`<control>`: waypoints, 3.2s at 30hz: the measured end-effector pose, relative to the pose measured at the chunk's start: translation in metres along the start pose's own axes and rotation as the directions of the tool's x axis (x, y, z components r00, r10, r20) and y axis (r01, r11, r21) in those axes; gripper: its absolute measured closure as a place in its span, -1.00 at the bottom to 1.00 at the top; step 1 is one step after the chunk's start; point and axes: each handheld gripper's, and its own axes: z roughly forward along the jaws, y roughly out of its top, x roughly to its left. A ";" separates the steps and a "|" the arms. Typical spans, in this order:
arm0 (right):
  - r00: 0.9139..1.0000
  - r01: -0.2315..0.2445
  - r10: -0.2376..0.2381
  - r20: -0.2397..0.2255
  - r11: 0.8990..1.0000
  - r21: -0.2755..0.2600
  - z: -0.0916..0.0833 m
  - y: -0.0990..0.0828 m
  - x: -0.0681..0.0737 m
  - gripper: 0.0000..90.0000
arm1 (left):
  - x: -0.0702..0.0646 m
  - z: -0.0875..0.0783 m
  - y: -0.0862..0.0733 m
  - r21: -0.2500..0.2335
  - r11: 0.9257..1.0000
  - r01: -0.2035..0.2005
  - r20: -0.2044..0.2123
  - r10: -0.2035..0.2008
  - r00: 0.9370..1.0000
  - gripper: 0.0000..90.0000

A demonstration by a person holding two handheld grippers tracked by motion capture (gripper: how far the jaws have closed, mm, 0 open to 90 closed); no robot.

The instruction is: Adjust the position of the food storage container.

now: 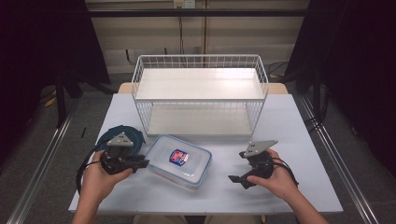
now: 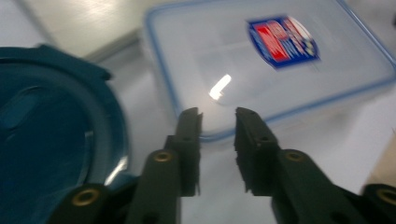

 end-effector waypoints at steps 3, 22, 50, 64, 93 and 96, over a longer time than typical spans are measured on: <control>1.000 0.005 -0.005 -0.008 1.000 -0.001 0.001 0.000 0.000 -0.92 | 0.005 -0.007 -0.001 -0.035 0.998 0.046 -0.065 -0.048 0.997 0.92; 1.000 0.017 -0.017 -0.026 1.000 0.018 0.005 -0.001 0.007 -0.90 | 0.006 0.026 0.006 -0.004 0.999 0.041 -0.180 -0.041 0.983 1.00; 0.966 0.099 -0.088 -0.244 0.994 0.033 -0.002 0.003 0.038 1.00 | -0.016 0.042 0.006 0.025 0.996 0.090 -0.059 -0.088 0.994 1.00; 0.945 0.139 -0.128 -0.300 0.990 0.016 0.003 0.006 0.049 1.00 | -0.024 0.047 0.009 0.033 0.997 0.071 -0.015 -0.070 0.997 1.00; 0.995 0.024 -0.022 -0.092 1.000 0.019 -0.028 -0.018 0.002 1.00 | -0.044 0.065 0.014 0.008 0.993 0.117 0.155 -0.117 0.981 1.00; 0.997 0.021 -0.019 -0.078 1.000 0.021 -0.028 -0.019 0.000 1.00 | -0.044 0.066 0.014 0.009 0.993 0.117 0.162 -0.117 0.980 1.00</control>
